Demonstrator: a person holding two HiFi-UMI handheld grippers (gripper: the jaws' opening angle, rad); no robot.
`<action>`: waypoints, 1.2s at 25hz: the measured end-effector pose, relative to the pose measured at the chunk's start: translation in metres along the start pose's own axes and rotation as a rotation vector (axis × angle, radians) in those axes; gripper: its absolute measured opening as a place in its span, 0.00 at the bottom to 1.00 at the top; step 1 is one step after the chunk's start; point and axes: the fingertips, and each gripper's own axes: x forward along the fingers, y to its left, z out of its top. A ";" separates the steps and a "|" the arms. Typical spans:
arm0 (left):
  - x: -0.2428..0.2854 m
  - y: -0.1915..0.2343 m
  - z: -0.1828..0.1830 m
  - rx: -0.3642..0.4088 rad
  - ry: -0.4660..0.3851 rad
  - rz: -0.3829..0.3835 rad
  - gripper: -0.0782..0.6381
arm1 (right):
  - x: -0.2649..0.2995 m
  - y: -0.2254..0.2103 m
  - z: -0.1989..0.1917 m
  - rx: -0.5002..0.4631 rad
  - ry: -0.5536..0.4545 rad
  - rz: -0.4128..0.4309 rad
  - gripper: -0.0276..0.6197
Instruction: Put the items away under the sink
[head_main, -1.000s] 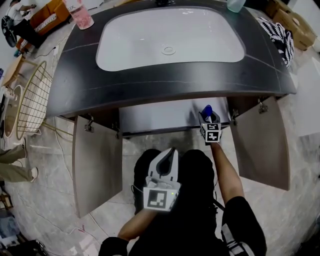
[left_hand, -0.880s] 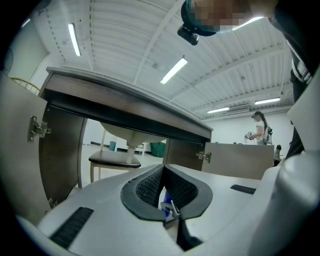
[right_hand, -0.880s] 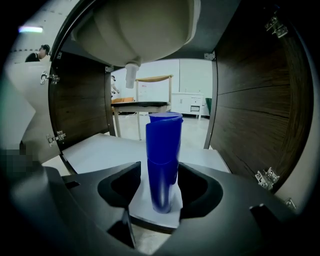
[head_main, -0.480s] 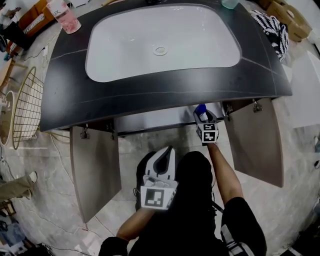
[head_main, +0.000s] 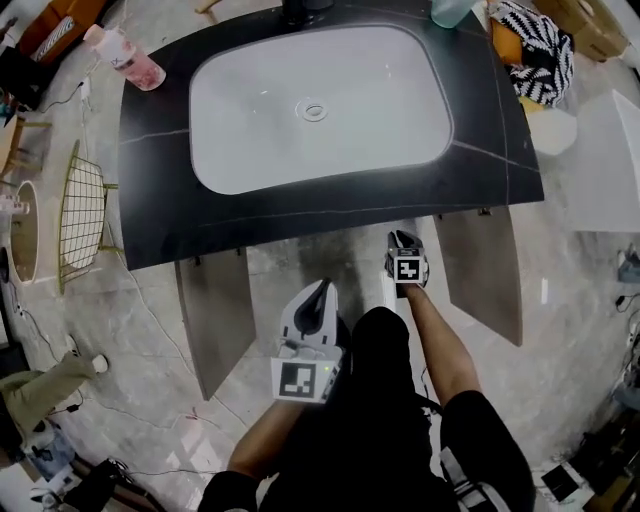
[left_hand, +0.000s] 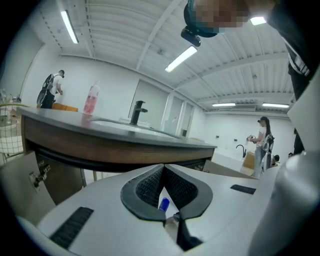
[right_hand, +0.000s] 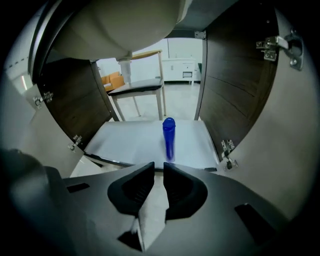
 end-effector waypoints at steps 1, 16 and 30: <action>-0.003 -0.002 0.013 0.002 0.007 0.004 0.13 | -0.012 0.004 -0.002 0.025 0.027 0.006 0.12; -0.073 -0.088 0.231 0.022 0.044 -0.016 0.13 | -0.272 0.059 0.069 0.140 0.144 0.065 0.06; -0.166 -0.150 0.307 0.081 0.019 -0.031 0.13 | -0.528 0.095 0.185 0.147 -0.261 0.126 0.06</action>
